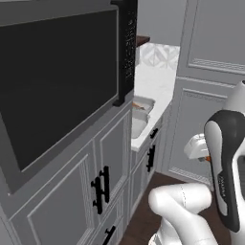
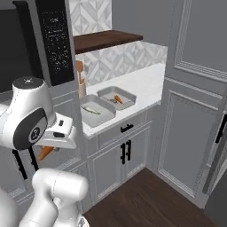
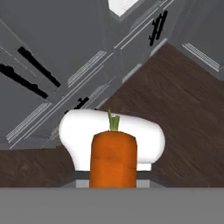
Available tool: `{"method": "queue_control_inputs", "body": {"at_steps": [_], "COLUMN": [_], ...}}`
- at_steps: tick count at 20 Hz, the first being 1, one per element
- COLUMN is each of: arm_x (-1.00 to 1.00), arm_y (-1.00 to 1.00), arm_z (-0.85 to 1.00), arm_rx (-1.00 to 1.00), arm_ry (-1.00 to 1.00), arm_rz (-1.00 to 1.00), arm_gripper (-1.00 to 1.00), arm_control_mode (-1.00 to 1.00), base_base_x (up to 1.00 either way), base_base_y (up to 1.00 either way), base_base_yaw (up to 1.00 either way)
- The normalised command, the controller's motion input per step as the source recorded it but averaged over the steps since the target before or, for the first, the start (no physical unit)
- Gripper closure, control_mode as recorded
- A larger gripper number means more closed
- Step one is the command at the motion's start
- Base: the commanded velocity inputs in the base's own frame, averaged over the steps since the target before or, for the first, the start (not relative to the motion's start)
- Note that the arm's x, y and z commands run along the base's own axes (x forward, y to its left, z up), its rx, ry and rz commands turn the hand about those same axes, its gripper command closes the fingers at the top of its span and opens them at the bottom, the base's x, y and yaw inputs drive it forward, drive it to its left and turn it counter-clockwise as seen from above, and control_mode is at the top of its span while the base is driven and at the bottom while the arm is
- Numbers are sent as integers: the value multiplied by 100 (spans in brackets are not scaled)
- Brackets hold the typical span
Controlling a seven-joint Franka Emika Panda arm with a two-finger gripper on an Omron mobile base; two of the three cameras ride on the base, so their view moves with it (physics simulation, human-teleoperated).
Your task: Place one carrot and one fish in each tupperware on the nearby counter, to pack two identical lunches.
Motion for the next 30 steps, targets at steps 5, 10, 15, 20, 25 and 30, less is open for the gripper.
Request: {"method": "queue_control_inputs", "body": {"at_steps": [5,10,15,20,25,30], "arm_x": [0,0,0,0,0,0], "arm_y": [0,0,0,0,0,0], "arm_z": [0,0,0,0,0,0], "arm_rx": [0,0,0,0,0,0], "arm_ry": [0,0,0,0,0,0], "arm_rz": [0,0,0,0,0,0], "arm_gripper": [100,100,100,100,100,100], "arm_control_mode": [100,100,100,100,100,100], "base_base_x": [57,52,53,60,43,47], "base_base_y": [-72,-17,-3,-10,-35,-10], "base_base_yaw": [8,11,30,21,14,24]}}
